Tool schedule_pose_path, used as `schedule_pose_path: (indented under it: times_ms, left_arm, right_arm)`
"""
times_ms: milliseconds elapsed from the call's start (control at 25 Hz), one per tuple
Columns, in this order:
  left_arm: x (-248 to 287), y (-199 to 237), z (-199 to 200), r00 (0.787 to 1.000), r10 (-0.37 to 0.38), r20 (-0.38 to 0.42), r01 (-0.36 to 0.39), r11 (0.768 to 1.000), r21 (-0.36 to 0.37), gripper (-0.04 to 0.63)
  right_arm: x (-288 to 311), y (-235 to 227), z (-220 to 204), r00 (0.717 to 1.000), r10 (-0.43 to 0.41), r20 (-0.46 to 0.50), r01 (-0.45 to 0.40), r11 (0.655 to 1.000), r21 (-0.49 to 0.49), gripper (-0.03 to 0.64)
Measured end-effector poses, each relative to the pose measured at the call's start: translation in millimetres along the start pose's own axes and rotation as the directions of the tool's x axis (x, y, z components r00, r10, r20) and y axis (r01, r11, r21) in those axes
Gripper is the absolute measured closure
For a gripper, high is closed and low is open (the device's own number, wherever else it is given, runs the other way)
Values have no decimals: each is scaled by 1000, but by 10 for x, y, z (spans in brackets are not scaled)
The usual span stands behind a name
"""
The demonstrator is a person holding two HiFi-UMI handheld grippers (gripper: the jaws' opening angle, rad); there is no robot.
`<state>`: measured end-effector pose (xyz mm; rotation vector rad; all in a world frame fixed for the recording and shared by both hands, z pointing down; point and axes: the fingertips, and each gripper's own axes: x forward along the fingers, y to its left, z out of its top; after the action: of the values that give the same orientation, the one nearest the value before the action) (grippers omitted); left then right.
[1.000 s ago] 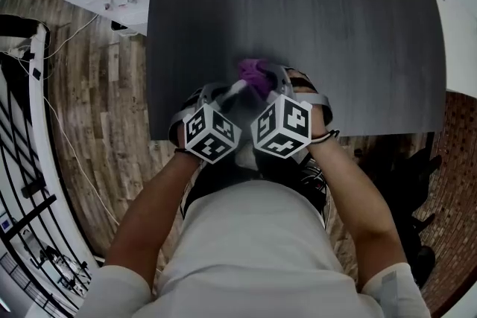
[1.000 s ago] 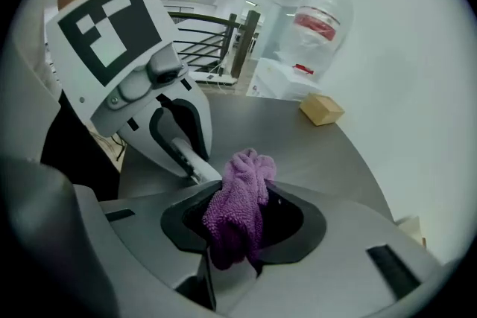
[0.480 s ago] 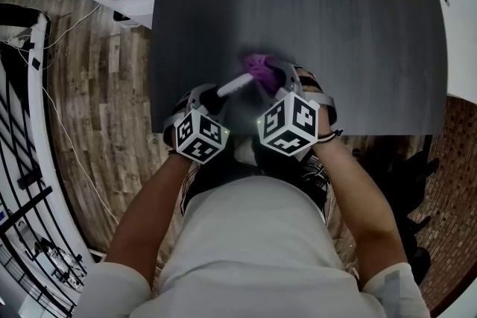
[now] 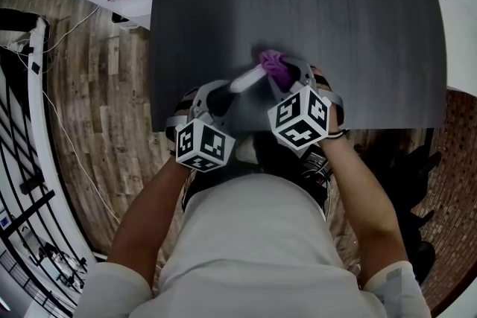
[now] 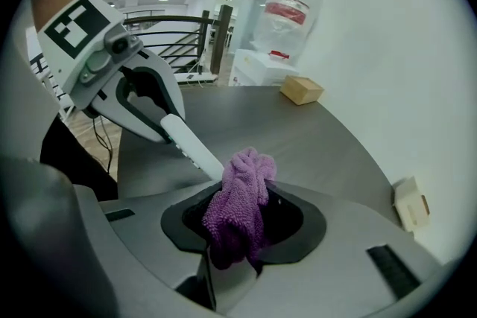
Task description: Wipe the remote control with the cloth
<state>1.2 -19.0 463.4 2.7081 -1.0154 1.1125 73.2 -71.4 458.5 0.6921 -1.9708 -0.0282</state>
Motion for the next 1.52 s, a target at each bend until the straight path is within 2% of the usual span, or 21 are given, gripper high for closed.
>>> schedule_pose_path:
  times_ms: [120,240,440,640,760,800,880,960,1080,1160,1360,1520]
  left_arm:
    - [3,-45,153,1000,-2,16,1,999,54,506]
    - [15,-48,222,1000,-6,19,4,997,74,508]
    - [27,-53,216,1000,2,0,-2,999,50,508]
    - [60,-106,101,999,1,-36,1,999,41,508]
    - [72,-122,92,1000,19,-24,-17,998,58,508]
    - [78,-121,95,999,30,-22,-28,996,80,508]
    - [89,-118,85,998,57,-23,-52,987,149,508]
    - [94,-127,53,996,82,-28,-73,967,244,508]
    - [112,-188,-34,993,107,-38,-83,913,399,508]
    - [139,-268,-95,993,100,-55,-64,885,461,506]
    - [181,-479,-228,995,25,-101,32,846,532,494]
    - [211,-683,-340,985,-76,-157,146,848,509,482]
  right_arm:
    - [-26,7,-67,1000,-7,-29,8,1000,24,488]
    - [-93,56,-46,999,-6,-33,8,998,59,488]
    - [-370,233,255,997,33,65,-43,985,166,488]
    - [-638,595,608,970,153,186,-190,962,195,488]
    - [-752,828,744,922,281,266,-338,919,205,488]
    - [-777,836,766,912,293,288,-359,909,212,488]
    - [-781,683,727,925,239,297,-312,921,232,488]
    - [-712,421,559,958,133,255,-198,947,251,486]
    - [-433,169,98,994,25,105,-49,970,240,488]
    - [-255,168,-164,1000,7,14,-9,982,186,488]
    - [-68,289,-328,998,17,-57,-12,995,100,488]
    - [59,303,-383,996,29,-84,-22,997,79,488]
